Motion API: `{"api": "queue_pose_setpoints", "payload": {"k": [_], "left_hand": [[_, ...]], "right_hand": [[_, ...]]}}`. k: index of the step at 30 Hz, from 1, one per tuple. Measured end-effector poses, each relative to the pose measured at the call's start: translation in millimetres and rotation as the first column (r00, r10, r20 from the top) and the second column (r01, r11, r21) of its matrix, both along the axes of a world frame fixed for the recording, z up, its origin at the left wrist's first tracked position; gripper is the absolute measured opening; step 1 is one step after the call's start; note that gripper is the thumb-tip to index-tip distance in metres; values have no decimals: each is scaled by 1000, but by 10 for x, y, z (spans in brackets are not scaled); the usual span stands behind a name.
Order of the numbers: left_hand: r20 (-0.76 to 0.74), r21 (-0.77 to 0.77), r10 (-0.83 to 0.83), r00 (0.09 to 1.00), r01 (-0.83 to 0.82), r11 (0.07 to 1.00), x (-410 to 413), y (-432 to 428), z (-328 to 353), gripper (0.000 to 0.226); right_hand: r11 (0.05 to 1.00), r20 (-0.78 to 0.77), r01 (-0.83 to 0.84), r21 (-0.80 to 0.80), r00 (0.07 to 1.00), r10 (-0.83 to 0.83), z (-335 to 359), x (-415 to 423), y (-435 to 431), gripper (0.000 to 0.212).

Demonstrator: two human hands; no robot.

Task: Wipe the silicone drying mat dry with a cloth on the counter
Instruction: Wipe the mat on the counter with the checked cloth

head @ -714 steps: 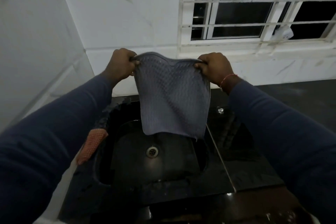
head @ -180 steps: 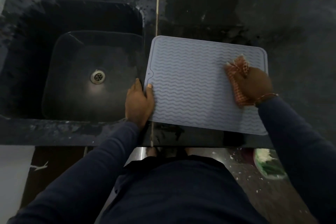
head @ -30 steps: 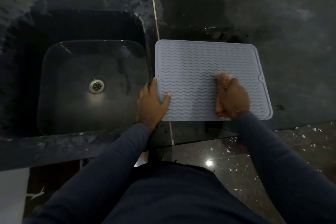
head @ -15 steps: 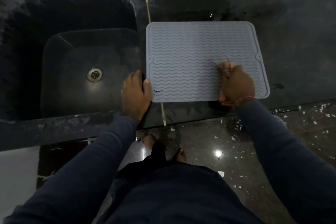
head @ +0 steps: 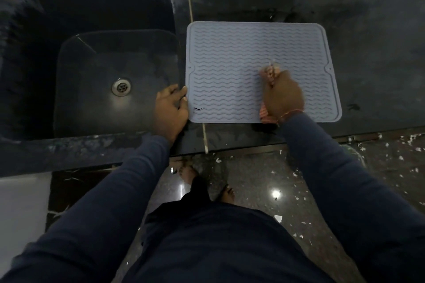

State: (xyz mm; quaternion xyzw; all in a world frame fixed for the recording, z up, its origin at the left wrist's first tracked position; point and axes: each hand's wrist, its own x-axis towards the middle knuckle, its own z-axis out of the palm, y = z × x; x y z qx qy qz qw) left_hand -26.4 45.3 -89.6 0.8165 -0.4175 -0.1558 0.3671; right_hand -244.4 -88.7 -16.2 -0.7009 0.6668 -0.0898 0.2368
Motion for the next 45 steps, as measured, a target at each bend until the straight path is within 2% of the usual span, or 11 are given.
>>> {"api": "queue_pose_setpoints", "payload": {"k": [3,6,12,17,24,26,30,35,39,43,45], "left_hand": [[-2,-2,-33,999,33,999,-28,6,30,31],[-5,13,-46,999,46,999,-15,1,20,33],[-73,-36,-22,997,20,999,-16,9,104,35],[-158,-23,66,985,-71,997,-22,6,113,39],[-131,-8,51,990,-53,999,-12,-23,78,28],[-126,-7,60,990,-62,998,-12,-16,87,33],[-160,2,60,985,-60,998,-27,-26,122,41],[-195,-6,44,980,-46,999,5,-31,90,38],[-214,-44,34,976,-45,998,5,14,75,40],[-228,-22,38,973,-44,999,13,-23,101,40],[-232,39,66,970,-58,998,15,-43,86,44]], "right_hand": [[990,-21,-136,40,990,136,-14,483,363,33],[968,85,-248,44,966,243,-67,1021,575,30],[849,499,-487,205,798,337,2,994,255,28],[984,83,-173,29,982,171,-63,758,50,26],[897,318,-426,117,872,372,-114,1382,506,24],[926,362,-363,103,881,305,-63,1212,297,23],[986,175,-166,-3,971,164,-57,870,157,27],[931,251,-364,29,904,346,-216,1395,510,22],[897,416,-426,121,842,343,-126,1352,252,22],[978,125,-206,-38,970,209,-113,948,-171,28],[979,65,-201,-38,977,203,-147,1042,-141,28]]}}
